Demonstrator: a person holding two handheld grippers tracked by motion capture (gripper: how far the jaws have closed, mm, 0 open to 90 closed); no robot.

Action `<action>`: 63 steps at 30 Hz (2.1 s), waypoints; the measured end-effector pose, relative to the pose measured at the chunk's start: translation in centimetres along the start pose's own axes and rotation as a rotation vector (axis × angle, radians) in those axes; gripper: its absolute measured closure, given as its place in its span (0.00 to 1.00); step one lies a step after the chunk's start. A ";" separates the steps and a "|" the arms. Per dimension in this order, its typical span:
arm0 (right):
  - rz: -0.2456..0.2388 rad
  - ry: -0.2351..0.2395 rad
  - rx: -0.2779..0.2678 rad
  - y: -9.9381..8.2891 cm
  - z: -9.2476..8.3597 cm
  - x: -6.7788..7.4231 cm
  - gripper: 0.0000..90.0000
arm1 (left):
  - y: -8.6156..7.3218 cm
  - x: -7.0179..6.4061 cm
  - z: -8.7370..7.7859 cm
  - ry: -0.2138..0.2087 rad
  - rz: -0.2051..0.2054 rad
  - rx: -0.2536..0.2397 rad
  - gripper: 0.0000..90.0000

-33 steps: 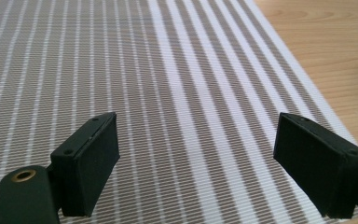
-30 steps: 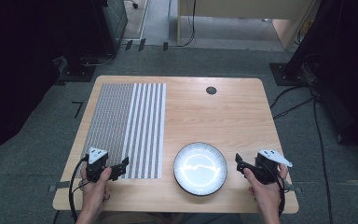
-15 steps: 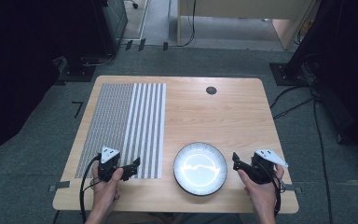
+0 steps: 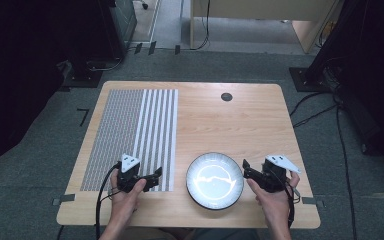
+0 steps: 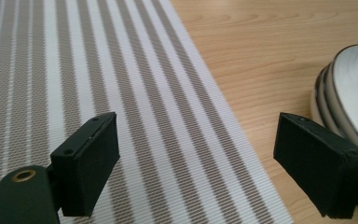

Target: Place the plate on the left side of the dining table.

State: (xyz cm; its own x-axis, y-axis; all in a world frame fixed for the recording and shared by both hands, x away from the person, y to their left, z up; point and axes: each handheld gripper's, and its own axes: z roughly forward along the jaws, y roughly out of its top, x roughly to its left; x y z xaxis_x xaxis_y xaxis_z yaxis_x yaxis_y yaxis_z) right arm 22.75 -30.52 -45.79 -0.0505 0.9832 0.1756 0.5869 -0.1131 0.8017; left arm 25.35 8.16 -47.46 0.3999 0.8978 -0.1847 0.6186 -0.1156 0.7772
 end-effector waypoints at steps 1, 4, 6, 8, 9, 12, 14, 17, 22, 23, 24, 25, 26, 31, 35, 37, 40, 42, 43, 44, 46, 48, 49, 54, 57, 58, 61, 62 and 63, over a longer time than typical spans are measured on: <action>-0.004 -0.002 -0.001 0.2 0.1 0.1 0.24 | 0.2 -0.4 0.2 -0.005 0.013 -0.001 0.16; -0.010 -0.003 -0.010 0.8 0.2 0.5 0.25 | 0.5 -1.5 0.5 -0.022 0.045 -0.003 0.16; 0.003 0.001 -0.023 0.8 0.1 0.5 0.27 | 0.5 -1.9 0.7 -0.042 0.047 -0.007 0.16; 0.012 0.001 -0.025 0.8 0.1 0.5 0.27 | 0.4 -2.1 0.8 -0.048 0.050 -0.004 0.16; 0.010 0.004 -0.021 0.6 0.1 0.5 0.27 | 0.2 -2.6 1.2 -0.057 0.060 0.004 0.16; 0.009 0.006 -0.020 0.4 0.1 0.5 0.28 | 0.0 -3.0 1.4 -0.069 0.057 0.012 0.16; 0.005 0.011 -0.022 0.2 0.1 0.5 0.29 | -0.1 -3.6 1.6 -0.087 0.055 0.011 0.16; 0.000 0.015 -0.013 0.2 0.1 0.6 0.30 | -0.1 -4.2 1.5 -0.101 0.049 0.008 0.16; -0.004 0.029 -0.003 -0.2 0.2 0.9 0.33 | 0.1 -4.9 1.5 -0.129 0.039 0.008 0.16; -0.005 0.028 0.000 -0.3 0.2 0.9 0.33 | 0.2 -5.2 1.6 -0.136 0.040 0.008 0.17; -0.005 0.024 0.001 -0.5 0.2 1.0 0.34 | 0.2 -5.2 1.6 -0.136 0.040 0.008 0.17; -0.006 0.025 0.004 -0.6 0.2 1.0 0.34 | 0.2 -5.7 1.8 -0.154 0.045 0.014 0.17; -0.004 0.028 0.005 -0.7 0.1 1.0 0.35 | 0.1 -5.9 1.9 -0.164 0.048 0.020 0.17; 0.001 0.036 0.001 -0.9 -0.1 0.8 0.42 | -0.2 -7.2 2.3 -0.185 0.088 0.027 0.24; -0.007 0.051 -0.002 -1.2 -0.3 0.7 0.53 | -0.3 -7.8 2.5 -0.196 0.094 0.022 0.32; -0.011 0.065 -0.002 -1.3 -0.2 0.7 0.56 | -0.4 -8.0 2.5 -0.195 0.099 0.023 0.36; -0.011 0.079 -0.002 -1.4 -0.1 0.6 0.62 | -0.4 -8.2 2.4 -0.202 0.108 0.018 0.42; -0.011 0.087 -0.003 -1.5 -0.2 0.6 0.66 | -0.5 -8.2 2.4 -0.212 0.108 0.019 0.49; -0.007 0.093 -0.003 -1.6 -0.2 0.6 0.69 | -0.5 -8.2 2.4 -0.217 0.111 0.022 0.52; -0.007 0.093 -0.003 -1.6 -0.2 0.6 0.69 | -0.5 -8.2 2.4 -0.217 0.111 0.022 0.55; 0.009 0.117 0.017 -1.7 -0.1 0.6 0.73 | -0.6 -8.2 2.5 -0.229 0.118 0.026 0.58; 0.042 0.134 0.045 -1.8 -0.1 0.5 0.80 | -0.7 -8.2 2.7 -0.235 0.118 0.033 0.62; 0.068 0.158 0.044 -1.9 -0.1 0.5 0.83 | -0.8 -8.1 2.7 -0.231 0.119 0.035 0.63; 0.070 0.175 0.063 -2.2 0.1 0.7 0.88 | -0.8 -7.9 2.8 -0.231 0.114 0.036 0.71; 0.064 0.172 0.086 -2.4 0.4 0.9 0.92 | -0.8 -7.8 3.0 -0.221 0.116 0.038 0.79; 0.062 0.169 0.088 -2.5 0.4 1.0 0.92 | -0.8 -7.8 3.0 -0.214 0.123 0.038 0.80; 0.069 0.172 0.097 -2.6 0.5 1.0 0.92 | -1.0 -8.3 2.9 -0.177 0.180 0.027 0.82; 0.077 0.175 0.100 -2.7 0.5 0.9 0.92 | -1.1 -8.4 2.9 -0.170 0.183 0.027 0.82; 0.086 0.176 0.103 -2.7 0.6 0.9 0.92 | -1.0 -8.4 3.0 -0.171 0.179 0.028 0.82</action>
State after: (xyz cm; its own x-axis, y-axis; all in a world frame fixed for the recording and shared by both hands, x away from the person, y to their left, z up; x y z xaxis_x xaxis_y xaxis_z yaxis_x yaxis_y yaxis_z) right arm 21.56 -29.29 -48.14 -0.1318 0.9294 0.3447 0.6738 -0.1710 0.7189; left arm 23.38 -0.52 -48.50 0.6120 0.7771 -0.1469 0.5450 -0.2798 0.7904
